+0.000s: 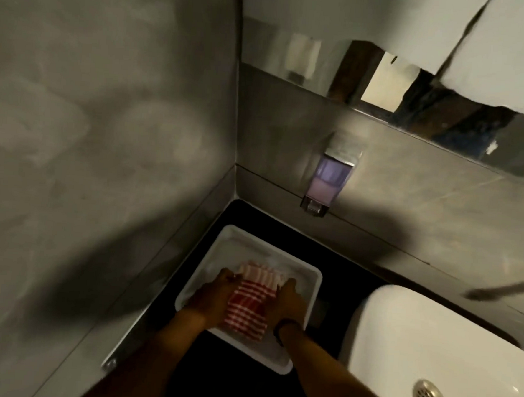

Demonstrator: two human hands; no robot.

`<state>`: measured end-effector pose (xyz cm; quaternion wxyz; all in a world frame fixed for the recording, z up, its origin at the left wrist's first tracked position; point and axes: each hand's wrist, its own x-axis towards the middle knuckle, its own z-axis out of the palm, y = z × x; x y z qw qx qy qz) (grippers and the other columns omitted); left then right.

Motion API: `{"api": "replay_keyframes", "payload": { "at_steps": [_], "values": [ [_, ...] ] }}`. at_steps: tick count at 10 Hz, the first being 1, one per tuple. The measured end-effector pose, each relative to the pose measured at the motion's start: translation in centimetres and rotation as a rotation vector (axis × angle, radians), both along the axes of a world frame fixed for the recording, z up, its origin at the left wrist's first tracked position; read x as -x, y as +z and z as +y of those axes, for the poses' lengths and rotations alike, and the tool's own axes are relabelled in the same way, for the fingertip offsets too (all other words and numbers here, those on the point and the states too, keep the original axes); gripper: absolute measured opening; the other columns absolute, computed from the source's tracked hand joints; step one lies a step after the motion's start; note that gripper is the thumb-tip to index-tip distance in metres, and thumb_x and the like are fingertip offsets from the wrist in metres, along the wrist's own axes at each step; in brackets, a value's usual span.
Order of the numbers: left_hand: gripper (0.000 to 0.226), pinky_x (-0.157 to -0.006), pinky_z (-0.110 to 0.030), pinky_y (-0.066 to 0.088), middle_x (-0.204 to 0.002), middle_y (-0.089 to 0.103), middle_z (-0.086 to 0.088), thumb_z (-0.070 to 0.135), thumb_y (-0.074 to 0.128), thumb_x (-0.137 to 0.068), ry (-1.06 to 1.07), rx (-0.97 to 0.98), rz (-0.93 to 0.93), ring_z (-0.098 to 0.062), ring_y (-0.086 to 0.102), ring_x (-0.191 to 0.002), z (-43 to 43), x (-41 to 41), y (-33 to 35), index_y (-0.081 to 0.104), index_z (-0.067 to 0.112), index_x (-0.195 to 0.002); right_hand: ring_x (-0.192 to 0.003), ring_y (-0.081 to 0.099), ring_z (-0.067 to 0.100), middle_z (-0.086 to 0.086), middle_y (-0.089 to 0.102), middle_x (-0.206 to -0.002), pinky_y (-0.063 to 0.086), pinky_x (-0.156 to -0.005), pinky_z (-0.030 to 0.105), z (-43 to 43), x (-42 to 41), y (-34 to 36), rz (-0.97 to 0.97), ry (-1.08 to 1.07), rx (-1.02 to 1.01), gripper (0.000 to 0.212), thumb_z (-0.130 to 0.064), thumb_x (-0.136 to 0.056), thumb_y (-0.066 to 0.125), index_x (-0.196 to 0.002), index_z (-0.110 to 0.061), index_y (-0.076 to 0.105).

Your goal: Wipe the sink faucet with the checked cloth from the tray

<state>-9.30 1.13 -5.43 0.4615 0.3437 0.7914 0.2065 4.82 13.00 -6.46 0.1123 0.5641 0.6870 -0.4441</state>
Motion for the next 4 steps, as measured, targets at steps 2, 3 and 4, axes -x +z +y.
{"api": "replay_keyframes", "payload": {
  "at_steps": [2, 3, 4],
  "values": [
    [0.046, -0.096, -0.054, 0.051, -0.154, 0.033, -0.015, 0.04, 0.043, -0.106, -0.241, 0.142, 0.558, -0.044, 0.054, -0.117, 1.5, -0.9, -2.9, 0.037, 0.023, -0.149, -0.139, 0.058, 0.036, 0.015, 0.052, -0.159, 0.049, -0.112, 0.048, 1.1, 0.3, -1.3, -0.242, 0.186, -0.202, 0.117, -0.051, -0.095, 0.071, -0.17, -0.01, -0.009],
    [0.055, -0.1, -0.055, 0.048, -0.161, 0.019, -0.014, 0.041, 0.048, -0.103, -0.259, 0.23, 0.587, -0.043, 0.042, -0.13, 2.2, -1.5, -1.9, 0.031, 0.025, -0.153, -0.133, 0.062, 0.034, 0.013, 0.055, -0.154, 0.052, -0.107, 0.045, 1.2, 0.1, 0.8, -0.233, 0.268, -0.238, 0.111, -0.057, -0.098, 0.063, -0.17, -0.011, -0.007],
    [0.07, -0.103, -0.055, 0.045, -0.165, 0.019, -0.011, 0.043, 0.056, -0.096, -0.288, 0.19, 0.698, -0.039, 0.038, -0.138, 2.2, -2.9, -0.8, 0.022, 0.03, -0.156, -0.123, 0.07, 0.03, 0.003, 0.066, -0.145, 0.056, -0.101, 0.042, -0.5, -1.4, 2.6, -0.031, 0.192, -0.304, 0.101, -0.073, -0.093, 0.052, -0.168, -0.023, 0.005]
  ]
}}
